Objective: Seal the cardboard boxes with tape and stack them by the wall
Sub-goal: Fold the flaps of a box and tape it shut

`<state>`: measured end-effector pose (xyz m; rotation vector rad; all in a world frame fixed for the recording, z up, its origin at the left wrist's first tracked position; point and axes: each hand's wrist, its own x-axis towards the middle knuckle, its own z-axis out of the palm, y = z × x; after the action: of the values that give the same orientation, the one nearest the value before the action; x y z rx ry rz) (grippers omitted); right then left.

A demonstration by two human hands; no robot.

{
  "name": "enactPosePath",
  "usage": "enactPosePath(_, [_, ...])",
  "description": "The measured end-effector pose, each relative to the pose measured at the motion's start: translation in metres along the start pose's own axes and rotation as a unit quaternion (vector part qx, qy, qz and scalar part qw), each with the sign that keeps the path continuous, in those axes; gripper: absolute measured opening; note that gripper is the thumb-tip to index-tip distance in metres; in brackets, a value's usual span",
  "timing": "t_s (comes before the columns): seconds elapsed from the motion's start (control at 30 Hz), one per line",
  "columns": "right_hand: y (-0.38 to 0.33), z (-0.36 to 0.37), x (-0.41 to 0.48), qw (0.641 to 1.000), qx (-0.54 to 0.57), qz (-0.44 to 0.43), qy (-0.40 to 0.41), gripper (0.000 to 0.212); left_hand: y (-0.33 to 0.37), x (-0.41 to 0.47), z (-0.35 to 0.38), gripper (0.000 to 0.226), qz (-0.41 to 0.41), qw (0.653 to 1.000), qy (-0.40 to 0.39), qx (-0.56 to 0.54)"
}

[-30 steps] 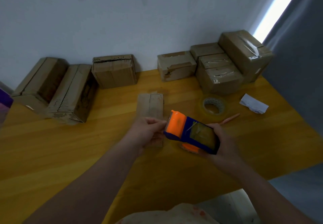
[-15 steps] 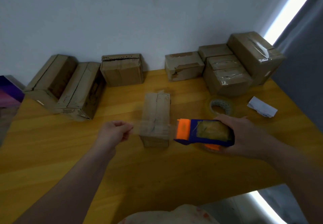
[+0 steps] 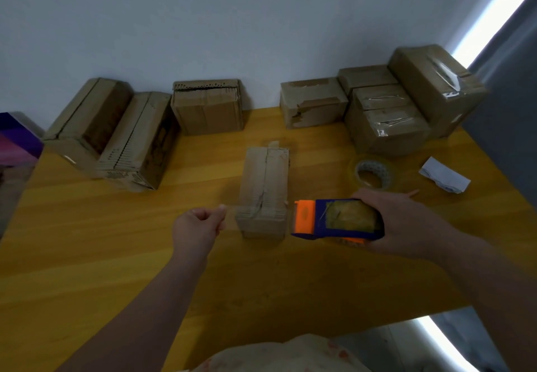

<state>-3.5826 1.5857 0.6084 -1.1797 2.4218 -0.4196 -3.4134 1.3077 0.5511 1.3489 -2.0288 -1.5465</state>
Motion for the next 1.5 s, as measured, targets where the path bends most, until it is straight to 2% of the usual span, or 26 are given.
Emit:
enactPosePath(0.37, [0.01,0.014,0.012,1.0,-0.015,0.005,-0.015,0.061,-0.015,0.003,0.014,0.035,-0.009,1.0,-0.012,0.02])
enactPosePath(0.63, [0.018,0.033,0.018,0.999,0.011,0.015,-0.039,0.066,-0.024,0.005,0.019,0.03,-0.039,0.997,-0.064,-0.032])
enactPosePath(0.77, [0.019,0.039,0.019,0.999,0.026,0.011,-0.025,0.067,-0.025,0.01,0.02,0.029,-0.006,0.998,-0.063,0.016])
enactPosePath(0.9, [0.021,0.041,0.018,0.999,0.033,0.011,-0.017,0.063,-0.025,0.018,0.021,0.025,-0.027,0.989,-0.092,0.111])
enactPosePath(0.97, [0.021,0.043,0.018,0.999,0.045,0.01,-0.012,0.061,-0.025,0.019,0.02,0.028,-0.008,0.984,-0.065,0.165])
enactPosePath(1.0, [0.021,0.045,0.018,0.999,0.052,0.009,-0.012,0.061,-0.022,0.016,0.02,0.03,0.004,0.988,-0.041,0.151])
enactPosePath(1.07, [0.019,0.048,0.018,0.998,0.057,0.01,-0.01,0.064,-0.015,0.01,0.022,0.029,0.005,1.0,-0.016,0.022])
enactPosePath(1.13, [0.018,0.051,0.019,0.998,0.064,0.012,-0.007,0.066,-0.008,0.002,0.026,0.028,-0.011,0.995,-0.042,-0.093])
enactPosePath(1.37, [0.016,0.063,0.014,0.998,0.053,0.036,0.007,0.073,-0.02,0.016,0.03,0.066,-0.11,0.974,-0.19,-0.048])
enactPosePath(1.4, [0.017,0.064,0.014,0.998,0.054,0.038,0.007,0.072,-0.018,0.015,0.027,0.069,-0.098,0.975,-0.195,-0.025])
enactPosePath(1.43, [0.016,0.064,0.014,0.998,0.058,0.038,0.008,0.071,-0.017,0.013,0.024,0.071,-0.051,0.979,-0.199,0.015])
enactPosePath(1.47, [0.016,0.065,0.014,0.997,0.063,0.037,0.009,0.07,-0.015,0.005,0.019,0.076,0.029,0.976,-0.199,0.09])
enactPosePath(1.5, [0.015,0.064,0.014,0.997,0.067,0.036,0.01,0.069,-0.015,-0.001,0.016,0.083,0.125,0.954,-0.196,0.19])
